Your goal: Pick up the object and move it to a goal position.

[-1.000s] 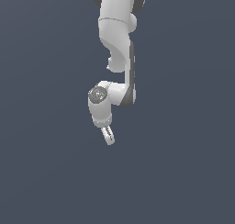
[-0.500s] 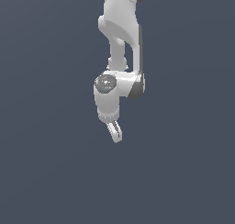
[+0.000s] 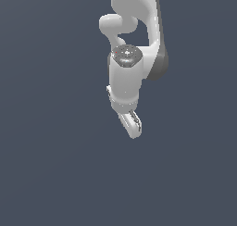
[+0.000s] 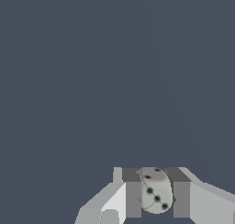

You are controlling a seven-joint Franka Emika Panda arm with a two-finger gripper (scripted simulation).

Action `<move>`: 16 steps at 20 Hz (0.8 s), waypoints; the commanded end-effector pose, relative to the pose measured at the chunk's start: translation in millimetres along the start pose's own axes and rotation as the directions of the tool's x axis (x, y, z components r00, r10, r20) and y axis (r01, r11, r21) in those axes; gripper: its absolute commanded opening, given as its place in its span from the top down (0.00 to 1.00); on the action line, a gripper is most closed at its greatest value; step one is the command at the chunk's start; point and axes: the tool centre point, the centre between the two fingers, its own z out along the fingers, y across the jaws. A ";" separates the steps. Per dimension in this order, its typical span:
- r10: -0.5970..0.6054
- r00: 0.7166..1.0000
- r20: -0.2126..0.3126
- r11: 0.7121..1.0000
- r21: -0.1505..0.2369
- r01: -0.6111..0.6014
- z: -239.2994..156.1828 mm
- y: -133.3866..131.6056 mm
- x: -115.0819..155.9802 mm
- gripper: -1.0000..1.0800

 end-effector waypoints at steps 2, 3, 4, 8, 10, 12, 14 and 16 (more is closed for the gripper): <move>0.001 1.000 0.000 1.000 -0.001 -0.001 -37.1 -15.2 -14.4 1.00; 0.001 1.000 0.000 1.000 -0.001 -0.001 -47.4 -19.7 -18.3 1.00; 0.001 1.000 0.000 1.000 -0.001 -0.001 -57.4 -24.2 -22.2 1.00; 0.000 1.000 0.000 1.000 -0.001 0.000 -91.1 -39.7 -35.4 1.00; 0.000 1.000 0.000 1.000 -0.001 0.000 -104.3 -45.9 -40.5 1.00; -0.001 1.000 0.001 1.000 -0.001 0.001 -115.2 -51.3 -44.8 1.00; -0.001 1.000 0.001 1.000 -0.001 0.001 -124.1 -55.8 -48.1 1.00; -0.001 1.000 0.001 1.000 -0.001 0.001 -131.1 -59.5 -50.7 1.00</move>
